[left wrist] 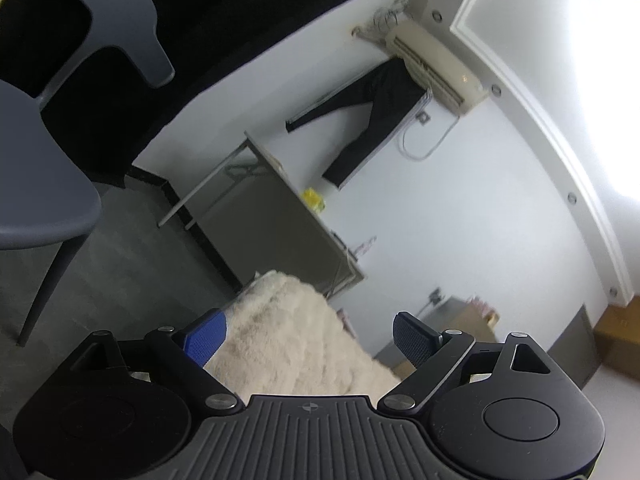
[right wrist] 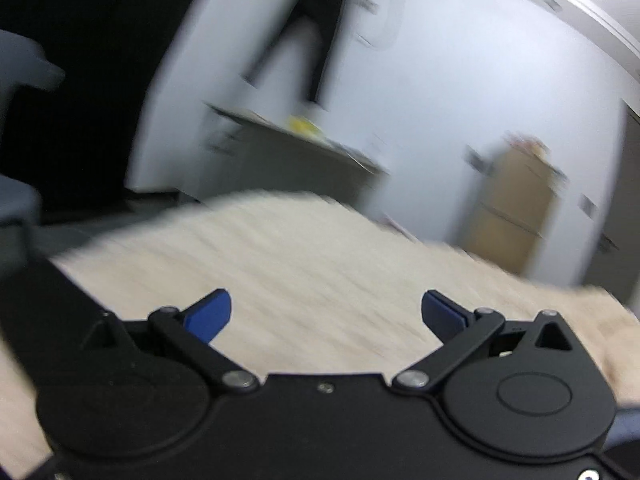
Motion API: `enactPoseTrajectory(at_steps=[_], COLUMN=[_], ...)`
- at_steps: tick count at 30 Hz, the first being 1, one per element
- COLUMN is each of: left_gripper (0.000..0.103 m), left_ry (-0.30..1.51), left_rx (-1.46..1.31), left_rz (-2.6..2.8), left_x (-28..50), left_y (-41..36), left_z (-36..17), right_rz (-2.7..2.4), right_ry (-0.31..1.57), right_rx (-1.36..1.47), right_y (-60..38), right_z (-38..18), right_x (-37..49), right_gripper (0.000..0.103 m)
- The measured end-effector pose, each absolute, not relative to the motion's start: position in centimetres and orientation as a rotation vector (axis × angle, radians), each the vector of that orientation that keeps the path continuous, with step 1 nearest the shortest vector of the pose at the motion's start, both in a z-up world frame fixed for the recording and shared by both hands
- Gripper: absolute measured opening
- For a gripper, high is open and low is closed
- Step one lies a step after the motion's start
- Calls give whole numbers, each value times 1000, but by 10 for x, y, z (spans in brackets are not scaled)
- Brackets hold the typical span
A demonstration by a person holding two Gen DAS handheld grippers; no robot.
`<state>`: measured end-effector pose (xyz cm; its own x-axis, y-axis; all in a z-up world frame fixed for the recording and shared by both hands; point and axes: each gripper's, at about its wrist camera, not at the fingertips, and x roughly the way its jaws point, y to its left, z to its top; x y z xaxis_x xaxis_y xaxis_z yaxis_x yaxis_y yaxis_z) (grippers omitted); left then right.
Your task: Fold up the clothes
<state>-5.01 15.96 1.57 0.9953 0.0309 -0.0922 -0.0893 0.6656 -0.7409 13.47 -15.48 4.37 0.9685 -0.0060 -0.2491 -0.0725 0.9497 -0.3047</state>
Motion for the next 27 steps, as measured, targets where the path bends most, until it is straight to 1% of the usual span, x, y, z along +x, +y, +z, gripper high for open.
enactPoseTrajectory(at_steps=[4,8,12,16,19,22,24,27], left_gripper=[96,99,100,100,100,100,100,100], left_ry=[133,171,170,152,136,129,126,123], left_rx=[-772,-733,-734,-748,-756,-764,-763,-762], left_rz=[54,22,21,28,37,44,47,39], left_x=[-39,-34,-34,-37,-40,-42,-43,-45], left_y=[149,142,143,145,145,147,148,148], left_z=[19,19,17,16,18,18,18,19], right_rz=[-100,-95,47,212,356,491,534,510], right_ry=[308,369,426,429,401,353,321,305], right_rx=[-304,-289,-337,-308,-279,-249,-210,-162], right_y=[-188,-178,-111,-36,-3,7,-1,-41], right_z=[30,22,4,0,5,22,35,56], right_x=[145,150,146,139,128,118,114,118], right_gripper=[103,103,103,103,103,103,103,103])
